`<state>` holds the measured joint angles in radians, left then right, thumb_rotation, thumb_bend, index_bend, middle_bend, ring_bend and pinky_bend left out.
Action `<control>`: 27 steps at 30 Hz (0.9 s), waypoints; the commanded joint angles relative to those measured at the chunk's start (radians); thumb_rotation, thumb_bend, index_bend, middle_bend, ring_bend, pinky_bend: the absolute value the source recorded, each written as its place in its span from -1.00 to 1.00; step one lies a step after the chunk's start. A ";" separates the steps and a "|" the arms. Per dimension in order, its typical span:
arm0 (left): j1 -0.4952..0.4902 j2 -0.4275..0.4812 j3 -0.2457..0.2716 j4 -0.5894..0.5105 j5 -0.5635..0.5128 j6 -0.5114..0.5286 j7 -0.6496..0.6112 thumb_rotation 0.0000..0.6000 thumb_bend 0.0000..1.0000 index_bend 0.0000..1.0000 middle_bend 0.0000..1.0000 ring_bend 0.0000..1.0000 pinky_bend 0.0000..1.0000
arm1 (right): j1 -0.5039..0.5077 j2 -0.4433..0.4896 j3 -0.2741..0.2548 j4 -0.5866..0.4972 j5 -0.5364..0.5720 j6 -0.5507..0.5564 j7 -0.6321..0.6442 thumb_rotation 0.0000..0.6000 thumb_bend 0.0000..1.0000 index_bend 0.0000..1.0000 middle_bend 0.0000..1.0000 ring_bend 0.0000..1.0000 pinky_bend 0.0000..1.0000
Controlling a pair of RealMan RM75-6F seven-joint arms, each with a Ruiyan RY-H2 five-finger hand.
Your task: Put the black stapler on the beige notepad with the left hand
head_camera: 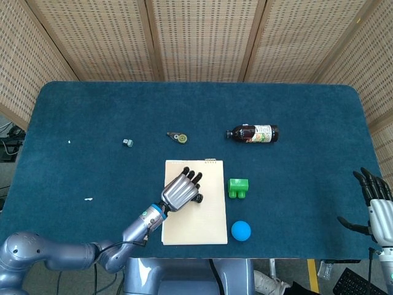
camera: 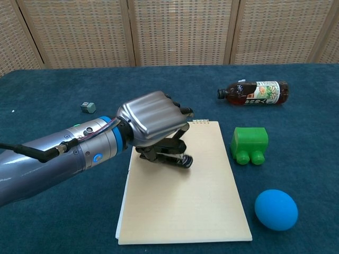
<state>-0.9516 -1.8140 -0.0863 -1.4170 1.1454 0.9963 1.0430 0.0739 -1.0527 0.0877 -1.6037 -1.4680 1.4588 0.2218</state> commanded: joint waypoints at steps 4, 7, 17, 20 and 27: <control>0.011 0.000 0.000 -0.014 -0.017 0.031 0.028 1.00 -0.55 -0.58 -1.00 -1.00 -0.96 | 0.000 0.001 0.000 0.000 0.001 -0.002 0.000 1.00 -0.64 -0.86 -1.00 -1.00 -1.00; 0.029 0.022 -0.014 -0.041 -0.015 0.066 0.002 1.00 -0.55 -0.67 -1.00 -1.00 -0.99 | 0.001 -0.001 -0.002 0.000 0.000 -0.005 -0.006 1.00 -0.64 -0.86 -1.00 -1.00 -1.00; 0.195 0.168 0.018 -0.210 0.123 0.293 -0.248 1.00 -0.56 -0.75 -1.00 -1.00 -0.99 | 0.001 -0.011 -0.001 -0.001 -0.004 0.006 -0.048 1.00 -0.64 -0.86 -1.00 -1.00 -1.00; 0.250 0.227 0.048 -0.243 0.158 0.351 -0.282 1.00 -0.60 -0.75 -1.00 -1.00 -0.99 | 0.000 -0.017 -0.003 -0.005 -0.006 0.010 -0.069 1.00 -0.64 -0.86 -1.00 -1.00 -1.00; 0.425 0.417 0.136 -0.372 0.158 0.495 -0.359 1.00 -0.62 -0.97 -1.00 -1.00 -1.00 | 0.001 -0.041 -0.007 -0.011 -0.005 0.012 -0.163 1.00 -0.64 -0.88 -1.00 -1.00 -1.00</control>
<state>-0.6008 -1.4769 0.0033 -1.7313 1.3054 1.4325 0.7277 0.0741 -1.0828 0.0823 -1.6123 -1.4743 1.4708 0.0866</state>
